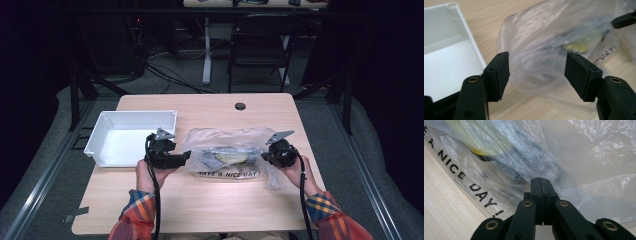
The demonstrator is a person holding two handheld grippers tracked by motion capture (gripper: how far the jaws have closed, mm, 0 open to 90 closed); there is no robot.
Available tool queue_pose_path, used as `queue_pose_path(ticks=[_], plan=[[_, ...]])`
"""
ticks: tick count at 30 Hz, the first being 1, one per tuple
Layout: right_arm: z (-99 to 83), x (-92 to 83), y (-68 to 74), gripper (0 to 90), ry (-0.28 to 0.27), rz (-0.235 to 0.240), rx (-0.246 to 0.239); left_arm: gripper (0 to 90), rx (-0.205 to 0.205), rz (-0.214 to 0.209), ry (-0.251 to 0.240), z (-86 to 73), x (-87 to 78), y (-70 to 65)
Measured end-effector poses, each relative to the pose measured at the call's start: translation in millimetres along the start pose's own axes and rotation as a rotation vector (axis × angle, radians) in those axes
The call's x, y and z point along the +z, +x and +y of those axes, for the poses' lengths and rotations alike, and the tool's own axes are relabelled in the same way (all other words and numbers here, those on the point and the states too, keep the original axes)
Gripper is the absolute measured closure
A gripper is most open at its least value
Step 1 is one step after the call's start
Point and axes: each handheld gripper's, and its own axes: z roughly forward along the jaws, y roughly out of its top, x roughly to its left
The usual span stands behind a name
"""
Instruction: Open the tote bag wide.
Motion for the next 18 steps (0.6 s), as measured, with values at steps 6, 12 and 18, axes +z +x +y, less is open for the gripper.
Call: queue_pose_path(ticks=[6, 12, 18], plan=[[0.9, 0.5, 1.7, 90.0, 0.005, 0.004, -0.006, 30.1, 0.089, 0.018, 0.12, -1.5, 34.5, -21.4], [-0.2, -1.0, -1.0, 90.0, 0.002, 0.007, -0.002, 50.7, 0.16, 0.065, 0.261, -14.8, 65.4, -27.8], [1.2, -4.1, -1.1, 90.0, -0.016, -0.003, 0.004, 83.1, 0.235, 0.115, 0.331, -23.7, 82.7, -28.8]])
